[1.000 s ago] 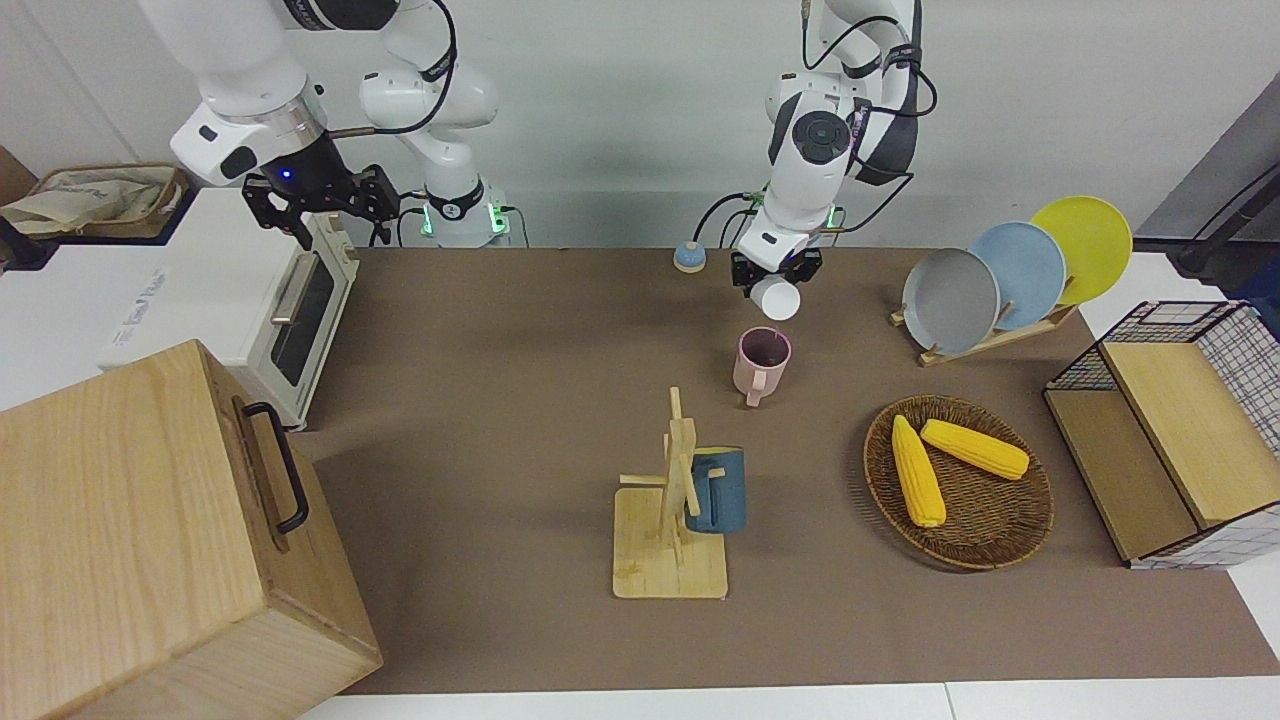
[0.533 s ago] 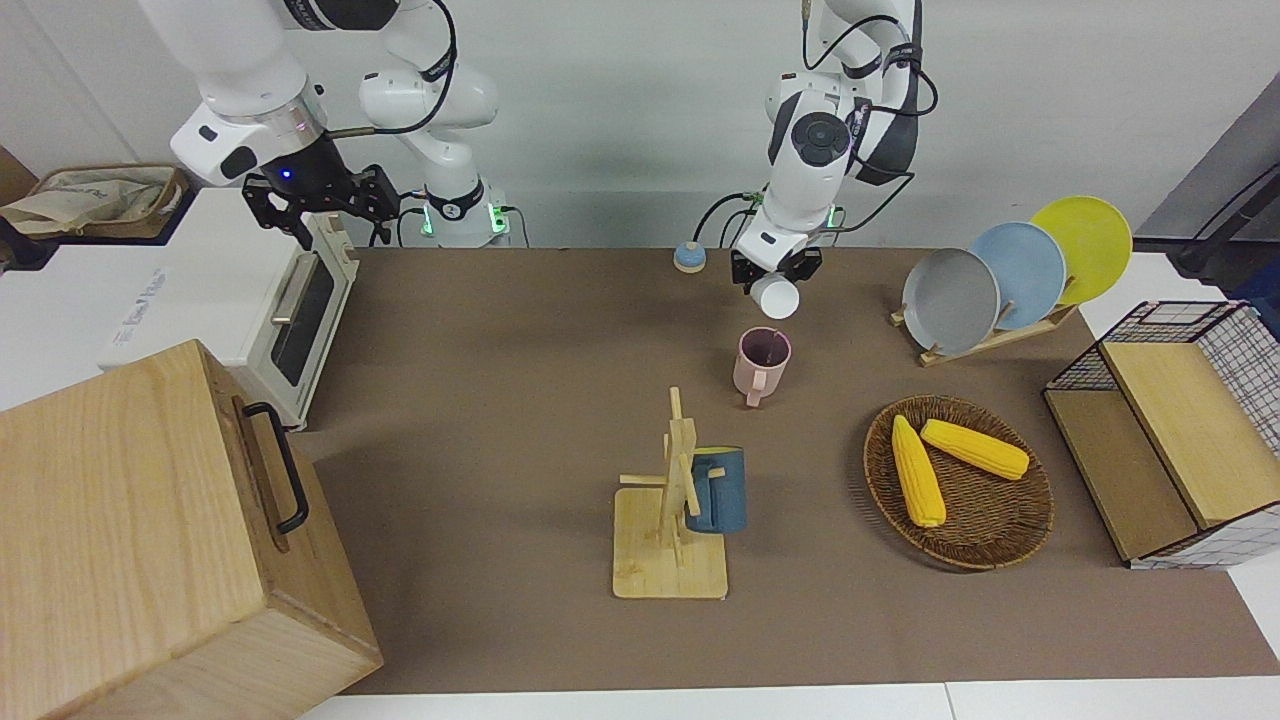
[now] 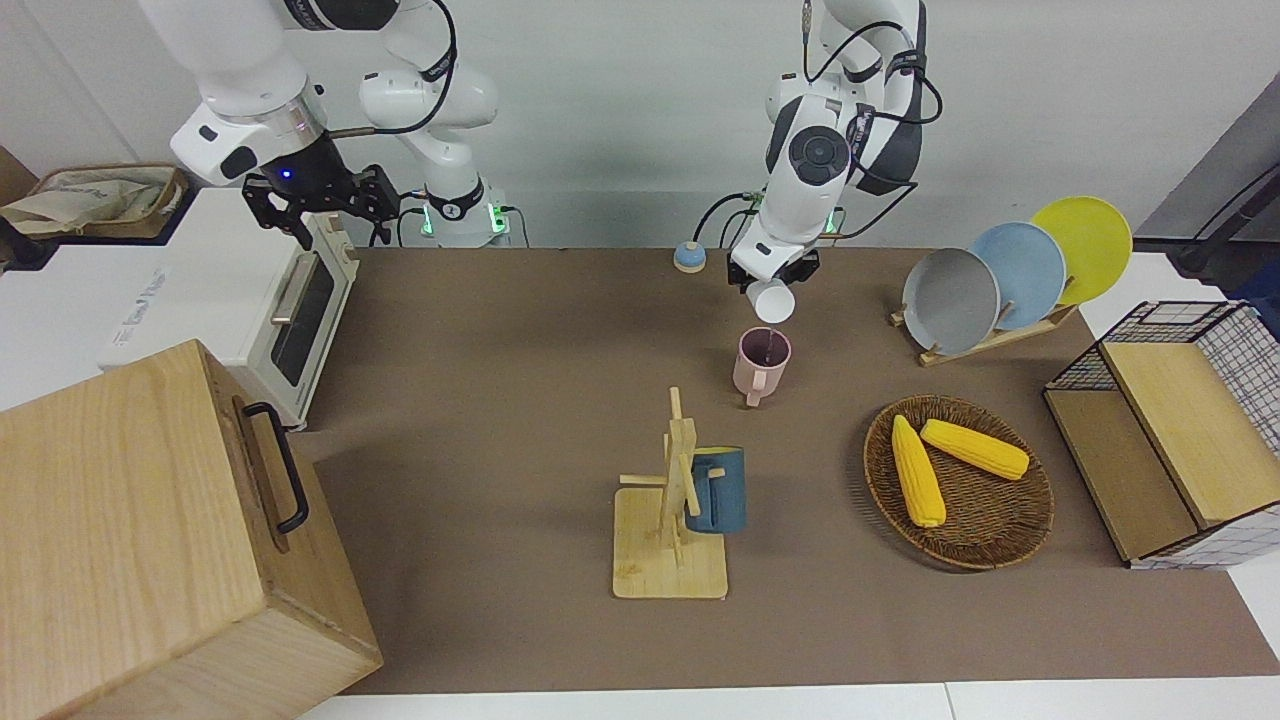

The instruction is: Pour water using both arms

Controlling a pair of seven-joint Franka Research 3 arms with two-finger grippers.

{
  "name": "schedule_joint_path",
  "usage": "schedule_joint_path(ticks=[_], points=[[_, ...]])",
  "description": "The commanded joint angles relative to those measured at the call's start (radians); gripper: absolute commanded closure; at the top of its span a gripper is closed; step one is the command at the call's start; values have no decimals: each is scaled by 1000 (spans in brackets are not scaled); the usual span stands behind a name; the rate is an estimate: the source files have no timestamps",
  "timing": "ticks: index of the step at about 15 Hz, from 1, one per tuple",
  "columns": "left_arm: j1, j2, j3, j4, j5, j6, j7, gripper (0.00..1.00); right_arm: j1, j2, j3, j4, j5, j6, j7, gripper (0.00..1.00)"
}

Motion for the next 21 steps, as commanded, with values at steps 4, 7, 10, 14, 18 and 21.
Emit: schedule_joint_path(ticks=[4,7,10,14,18,21], points=[[3,0,0,41,-15,-58,6,1000,-3,-7,1,0,5,-5,-17,9],[3,-2,0,41,-15,-62,4,1000,-3,-7,1,0,5,-5,-17,9],[2,-3,0,41,-18,-65,-1,1000,-3,-7,1,0,5,-5,-17,9],[2,-15,0,36,-41,-64,1,1000,-3,-7,1,0,5,-5,-17,9],[3,-32,0,21,-63,-41,4,1000,-3,-7,1,0,5,-5,-17,9],[3,-96,0,-42,-71,13,9,1000,-3,-7,1,0,5,-5,-17,9]])
